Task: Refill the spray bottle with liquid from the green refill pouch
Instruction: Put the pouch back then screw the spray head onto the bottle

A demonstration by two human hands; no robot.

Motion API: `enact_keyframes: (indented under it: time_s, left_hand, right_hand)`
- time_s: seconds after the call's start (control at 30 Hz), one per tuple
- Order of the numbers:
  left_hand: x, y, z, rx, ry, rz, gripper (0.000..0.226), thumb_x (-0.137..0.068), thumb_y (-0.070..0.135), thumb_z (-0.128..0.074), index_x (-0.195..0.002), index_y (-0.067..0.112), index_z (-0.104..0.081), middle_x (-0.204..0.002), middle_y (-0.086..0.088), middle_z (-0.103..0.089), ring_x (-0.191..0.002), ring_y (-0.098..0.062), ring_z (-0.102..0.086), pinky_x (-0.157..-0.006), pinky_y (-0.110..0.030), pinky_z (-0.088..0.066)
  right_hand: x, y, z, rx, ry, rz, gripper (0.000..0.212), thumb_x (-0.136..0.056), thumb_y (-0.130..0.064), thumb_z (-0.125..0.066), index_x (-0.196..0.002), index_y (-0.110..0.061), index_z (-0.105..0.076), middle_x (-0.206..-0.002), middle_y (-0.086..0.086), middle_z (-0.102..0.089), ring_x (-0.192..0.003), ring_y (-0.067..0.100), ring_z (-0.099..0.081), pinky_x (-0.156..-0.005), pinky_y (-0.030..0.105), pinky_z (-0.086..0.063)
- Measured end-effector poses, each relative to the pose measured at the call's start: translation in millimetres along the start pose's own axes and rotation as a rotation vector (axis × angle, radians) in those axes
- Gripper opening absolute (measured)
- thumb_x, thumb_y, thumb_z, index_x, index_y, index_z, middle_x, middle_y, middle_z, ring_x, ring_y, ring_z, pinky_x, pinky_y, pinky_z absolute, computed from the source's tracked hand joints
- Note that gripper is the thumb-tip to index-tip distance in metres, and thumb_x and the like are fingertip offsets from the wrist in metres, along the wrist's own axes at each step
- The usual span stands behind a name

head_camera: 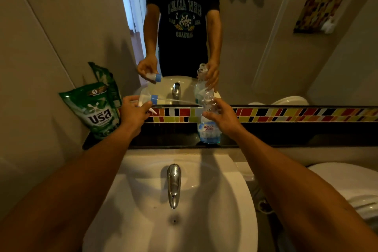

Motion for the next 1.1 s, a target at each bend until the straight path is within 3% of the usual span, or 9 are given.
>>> enact_keyframes:
  time_s: [0.17, 0.33, 0.43, 0.57, 0.83, 0.97, 1.1]
  left_hand:
    - [10.4, 50.5, 11.8, 0.111, 0.030, -0.065, 0.047, -0.085, 0.004, -0.075, -0.124, 0.011, -0.050, -0.125, -0.014, -0.060, -0.099, -0.026, -0.068, -0.062, -0.026, -0.058]
    - [22.8, 95.6, 15.6, 0.176, 0.037, -0.083, 0.048, -0.088, 0.005, -0.072, -0.130, 0.014, -0.051, -0.116, -0.003, -0.057, -0.086, -0.012, -0.064, -0.068, -0.026, -0.059]
    - [26.1, 112.7, 17.2, 0.176, 0.037, -0.121, 0.049, -0.088, 0.007, -0.072, -0.131, 0.015, -0.051, -0.114, -0.002, -0.058, -0.084, -0.010, -0.065, -0.063, -0.022, -0.057]
    - [27.7, 122.7, 22.2, 0.149, 0.026, -0.148, 0.052, -0.086, 0.012, -0.075, -0.131, 0.019, -0.052, -0.121, -0.004, -0.058, -0.094, -0.017, -0.067, -0.075, -0.029, -0.061]
    - [31.8, 124.1, 24.4, 0.094, -0.044, -0.186, 0.048, -0.086, 0.014, -0.075, -0.129, 0.020, -0.053, -0.125, -0.007, -0.058, -0.106, -0.025, -0.066, -0.090, -0.042, -0.059]
    - [34.3, 127.1, 19.5, 0.099, -0.094, -0.209, 0.049, -0.088, 0.011, -0.074, -0.132, 0.016, -0.053, -0.126, -0.009, -0.060, -0.103, -0.024, -0.068, -0.076, -0.029, -0.060]
    - [38.1, 135.9, 8.7, 0.087, -0.160, -0.263, 0.049, -0.089, 0.008, -0.072, -0.134, 0.012, -0.053, -0.115, -0.004, -0.060, -0.089, -0.015, -0.066, -0.064, -0.020, -0.058]
  right_hand:
    - [18.2, -12.2, 9.3, 0.028, 0.007, -0.009, 0.047, -0.094, -0.012, -0.074, -0.133, -0.018, -0.050, -0.109, -0.013, -0.065, -0.096, 0.003, -0.064, -0.079, 0.028, -0.054]
    - [30.5, -23.2, 14.3, 0.052, 0.018, 0.007, 0.043, -0.095, -0.010, -0.072, -0.130, -0.026, -0.051, -0.099, -0.009, -0.067, -0.088, 0.005, -0.068, -0.066, 0.020, -0.053]
    - [33.0, -28.0, 18.5, 0.086, 0.035, 0.015, 0.045, -0.096, -0.012, -0.071, -0.134, -0.026, -0.052, -0.097, -0.006, -0.068, -0.088, 0.006, -0.067, -0.074, 0.030, -0.056]
    - [35.6, -33.3, 26.5, 0.121, 0.044, -0.005, 0.045, -0.096, -0.016, -0.073, -0.134, -0.028, -0.053, -0.100, -0.001, -0.072, -0.092, 0.016, -0.071, -0.087, 0.046, -0.061]
    - [41.4, -36.8, 32.3, 0.174, 0.035, -0.006, 0.054, -0.093, -0.016, -0.076, -0.141, -0.024, -0.052, -0.104, 0.005, -0.072, -0.100, 0.025, -0.072, -0.088, 0.047, -0.061]
    - [41.1, -35.1, 31.1, 0.180, 0.031, 0.004, 0.060, -0.090, -0.014, -0.079, -0.143, -0.022, -0.052, -0.105, 0.008, -0.073, -0.099, 0.024, -0.072, -0.095, 0.053, -0.060]
    - [42.3, -41.9, 27.2, 0.169, -0.021, 0.013, 0.070, -0.091, -0.007, -0.077, -0.153, -0.015, -0.045, -0.113, 0.005, -0.066, -0.109, 0.023, -0.067, -0.096, 0.039, -0.057]
Point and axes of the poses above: each hand's wrist, its own x-axis away from the middle knuckle, its own z-axis out of the back of the hand, y = z × x, the point moved 1 cm from there along -x, towards the middle knuckle
